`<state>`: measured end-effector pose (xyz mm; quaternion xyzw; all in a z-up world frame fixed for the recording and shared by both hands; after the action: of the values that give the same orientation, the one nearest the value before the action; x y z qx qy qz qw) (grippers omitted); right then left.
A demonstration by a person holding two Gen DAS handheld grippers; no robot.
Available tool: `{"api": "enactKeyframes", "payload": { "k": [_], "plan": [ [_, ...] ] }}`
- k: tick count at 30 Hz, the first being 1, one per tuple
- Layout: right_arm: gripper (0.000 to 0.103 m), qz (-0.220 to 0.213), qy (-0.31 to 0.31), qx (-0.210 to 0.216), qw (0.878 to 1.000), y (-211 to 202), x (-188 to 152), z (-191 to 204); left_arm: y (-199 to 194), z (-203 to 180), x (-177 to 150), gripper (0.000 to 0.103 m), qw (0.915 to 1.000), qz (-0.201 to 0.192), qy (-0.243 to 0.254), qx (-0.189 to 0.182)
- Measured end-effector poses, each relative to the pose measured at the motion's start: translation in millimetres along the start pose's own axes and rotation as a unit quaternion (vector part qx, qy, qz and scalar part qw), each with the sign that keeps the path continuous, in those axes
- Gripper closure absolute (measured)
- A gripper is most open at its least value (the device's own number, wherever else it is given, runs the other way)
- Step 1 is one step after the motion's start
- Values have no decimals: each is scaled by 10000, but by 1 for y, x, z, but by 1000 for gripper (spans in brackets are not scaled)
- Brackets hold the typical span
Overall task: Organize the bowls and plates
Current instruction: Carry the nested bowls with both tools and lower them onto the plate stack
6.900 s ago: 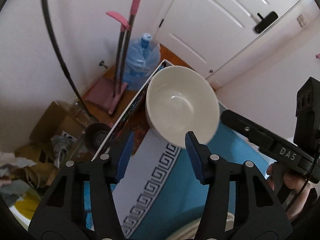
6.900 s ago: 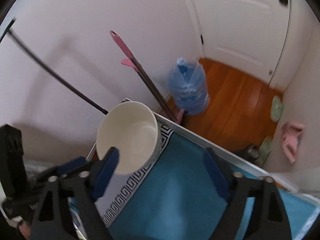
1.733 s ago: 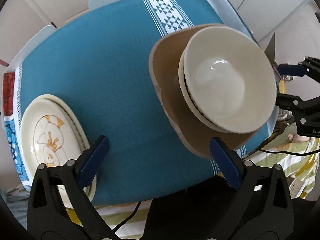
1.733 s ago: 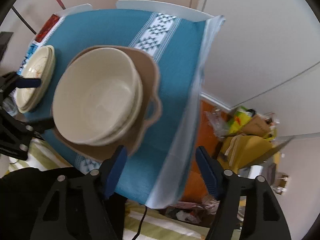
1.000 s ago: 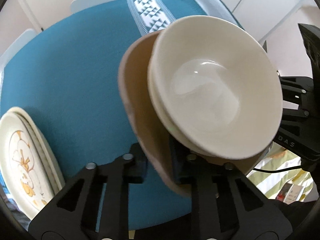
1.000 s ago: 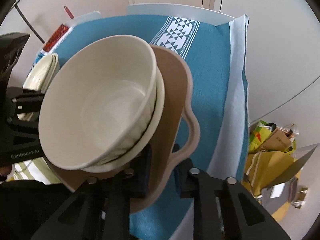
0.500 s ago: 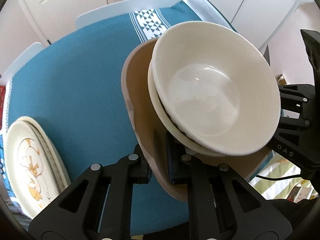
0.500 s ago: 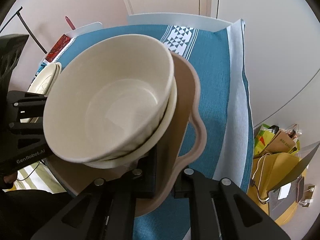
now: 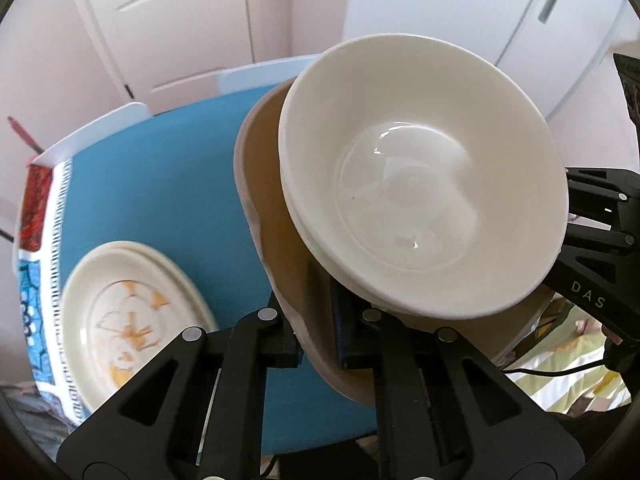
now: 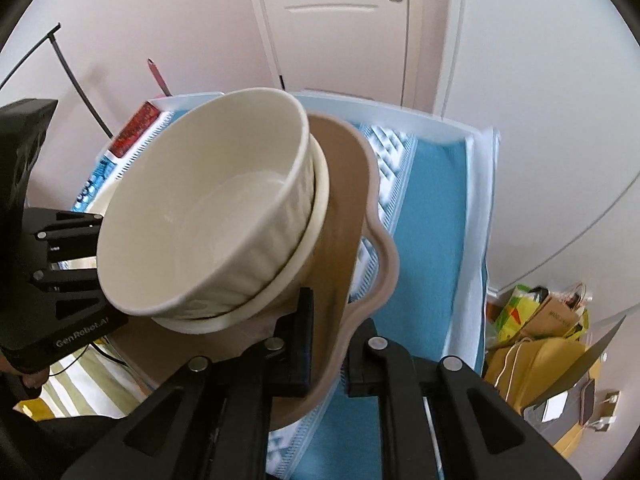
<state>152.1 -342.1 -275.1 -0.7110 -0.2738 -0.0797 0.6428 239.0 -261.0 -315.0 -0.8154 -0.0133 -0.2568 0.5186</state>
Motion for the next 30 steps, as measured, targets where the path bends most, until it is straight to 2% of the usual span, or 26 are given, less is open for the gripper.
{"api": "enactKeyframes", "payload": {
  "k": [7, 16, 24, 30],
  "plan": [
    [92, -213, -217, 17, 9995, -22, 31, 58, -47, 48, -6, 94, 9996, -199, -68, 168],
    [92, -62, 61, 105, 9999, -21, 43, 156, -94, 129, -51, 94, 9996, 60, 94, 255],
    [92, 225, 478, -50, 9986, 0, 23, 210, -82, 182, -99, 94, 9987, 468, 206, 7],
    [92, 307, 712, -88, 9970, 12, 12, 227, -75, 193, -112, 94, 9982, 533, 277, 4]
  ]
}}
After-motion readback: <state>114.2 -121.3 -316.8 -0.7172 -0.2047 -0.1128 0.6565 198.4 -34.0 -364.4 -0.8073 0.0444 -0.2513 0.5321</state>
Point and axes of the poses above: each gripper's, at about its wrist camera, not at the fingertips, and y roughly the way its jaws point, z to its left, x to its top, the point moved 8 cm from there along y, roughly the way its jaws point, and after that the axes turned 15 degrees about -x, right-handed, at the moved point
